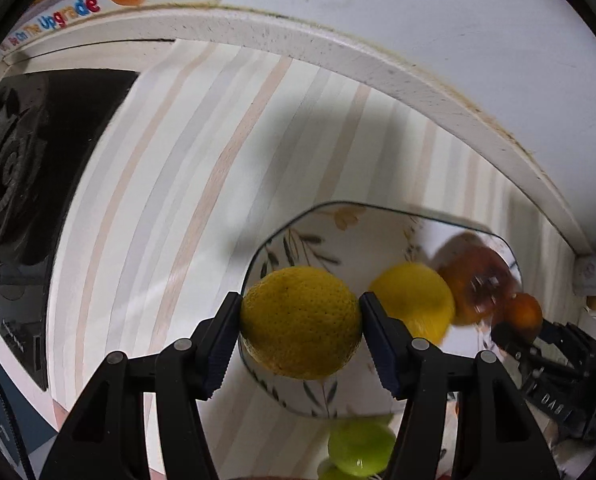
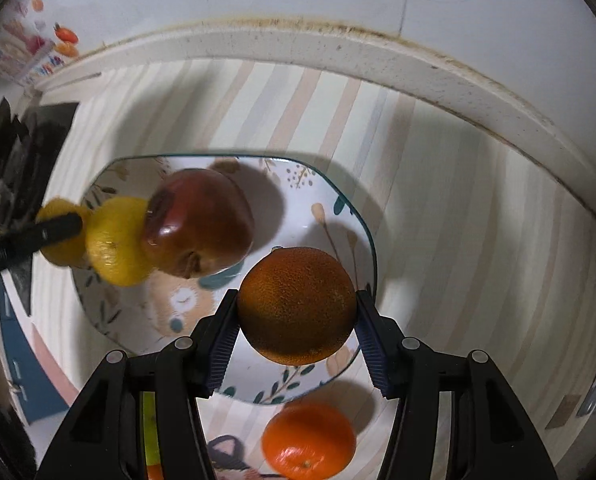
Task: Organize fruits
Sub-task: 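Lower both fruits onto the deer plate beside the apple and release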
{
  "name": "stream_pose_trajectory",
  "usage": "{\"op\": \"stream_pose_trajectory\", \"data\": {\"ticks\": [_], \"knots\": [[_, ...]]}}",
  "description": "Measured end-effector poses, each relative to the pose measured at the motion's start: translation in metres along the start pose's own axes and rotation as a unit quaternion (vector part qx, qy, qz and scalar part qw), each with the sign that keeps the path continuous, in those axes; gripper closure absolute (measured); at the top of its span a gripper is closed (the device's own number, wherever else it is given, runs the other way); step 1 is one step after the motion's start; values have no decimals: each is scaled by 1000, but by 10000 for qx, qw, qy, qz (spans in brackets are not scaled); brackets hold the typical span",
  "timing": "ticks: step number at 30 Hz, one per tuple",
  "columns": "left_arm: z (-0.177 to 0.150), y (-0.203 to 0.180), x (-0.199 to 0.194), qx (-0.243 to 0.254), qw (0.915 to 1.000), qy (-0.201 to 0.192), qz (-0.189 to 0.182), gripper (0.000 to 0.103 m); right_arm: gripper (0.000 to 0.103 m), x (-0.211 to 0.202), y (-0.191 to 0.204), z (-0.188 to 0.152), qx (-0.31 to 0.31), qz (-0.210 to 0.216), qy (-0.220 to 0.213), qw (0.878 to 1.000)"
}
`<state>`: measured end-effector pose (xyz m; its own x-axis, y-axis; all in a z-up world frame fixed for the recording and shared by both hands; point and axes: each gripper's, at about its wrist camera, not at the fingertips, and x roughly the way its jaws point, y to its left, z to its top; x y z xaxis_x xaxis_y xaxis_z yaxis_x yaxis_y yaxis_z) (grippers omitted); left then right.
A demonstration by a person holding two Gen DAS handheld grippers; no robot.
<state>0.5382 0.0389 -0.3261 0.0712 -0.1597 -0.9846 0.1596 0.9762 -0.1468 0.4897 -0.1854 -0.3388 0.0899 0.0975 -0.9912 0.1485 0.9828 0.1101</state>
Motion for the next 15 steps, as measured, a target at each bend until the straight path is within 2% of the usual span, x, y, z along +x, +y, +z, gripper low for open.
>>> {"op": "stream_pose_trajectory", "data": {"ticks": [6,11,12,14,15], "knots": [[6,0,18,60,9997,220,99,46,44,13,4,7,-181,-19,71,9998],[6,-2,19,197,9992,254,244,45,43,19,6,10,-160,49,123,9998],[6,-1,20,179,9992,281,240,45,41,20,6,10,-142,54,141,9998],[7,1,20,106,9992,320,197,45,23,18,5,8,-81,153,155,9997],[7,3,19,70,9994,308,143,43,20,16,3,9,-43,196,136,9997]]}}
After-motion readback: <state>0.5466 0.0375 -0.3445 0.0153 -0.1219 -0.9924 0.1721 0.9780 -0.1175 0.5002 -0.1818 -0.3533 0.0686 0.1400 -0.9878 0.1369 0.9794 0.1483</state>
